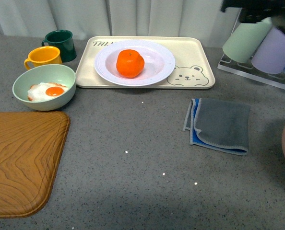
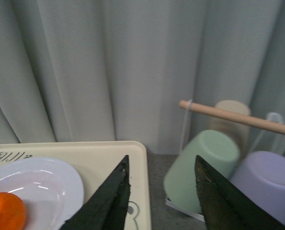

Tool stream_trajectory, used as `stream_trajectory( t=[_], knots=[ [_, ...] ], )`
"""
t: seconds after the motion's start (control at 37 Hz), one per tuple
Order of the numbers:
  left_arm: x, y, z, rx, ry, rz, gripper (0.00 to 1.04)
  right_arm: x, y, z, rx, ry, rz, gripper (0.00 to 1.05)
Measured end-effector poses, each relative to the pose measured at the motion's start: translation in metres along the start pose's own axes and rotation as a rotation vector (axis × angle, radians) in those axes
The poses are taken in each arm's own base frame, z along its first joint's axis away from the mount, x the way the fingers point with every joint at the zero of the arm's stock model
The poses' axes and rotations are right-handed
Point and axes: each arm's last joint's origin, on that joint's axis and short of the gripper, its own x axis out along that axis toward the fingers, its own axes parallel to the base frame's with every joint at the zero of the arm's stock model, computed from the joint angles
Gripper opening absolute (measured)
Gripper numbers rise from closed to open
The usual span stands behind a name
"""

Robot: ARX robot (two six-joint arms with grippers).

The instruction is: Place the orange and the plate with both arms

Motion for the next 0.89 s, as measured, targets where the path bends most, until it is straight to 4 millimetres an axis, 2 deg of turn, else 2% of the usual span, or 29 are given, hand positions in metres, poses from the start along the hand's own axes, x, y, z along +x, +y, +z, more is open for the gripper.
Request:
stream_trajectory(
  t=[0.19,0.22,0.3,0.51,0.68,0.89],
  knots=[
    [0.000,0.000,0.000,0.000,0.000,-0.002,0.98,-0.058,-0.030,0.007,-0.015,0.008,-0.008,0.02],
    [0.000,0.000,0.000,0.000,0.000,-0.001,0.98,-0.068,-0.034,0.007,-0.019,0.014,-0.002,0.01],
    [0.000,0.000,0.000,0.000,0.000,0.000,0.98,-0.092,-0.041,0.009,-0.021,0.018,0.007,0.01],
    [0.000,0.000,0.000,0.000,0.000,-0.001,0.98,-0.137,-0.058,0.022,-0.020,0.009,-0.011,0.01],
    [0.000,0.000,0.000,0.000,0.000,-0.001,0.98,-0.163,-0.064,0.021,-0.020,0.021,0.003,0.01],
    [0.000,0.000,0.000,0.000,0.000,-0.001,0.98,-0.187,-0.077,0.021,-0.019,0.022,-0.008,0.01]
  ],
)
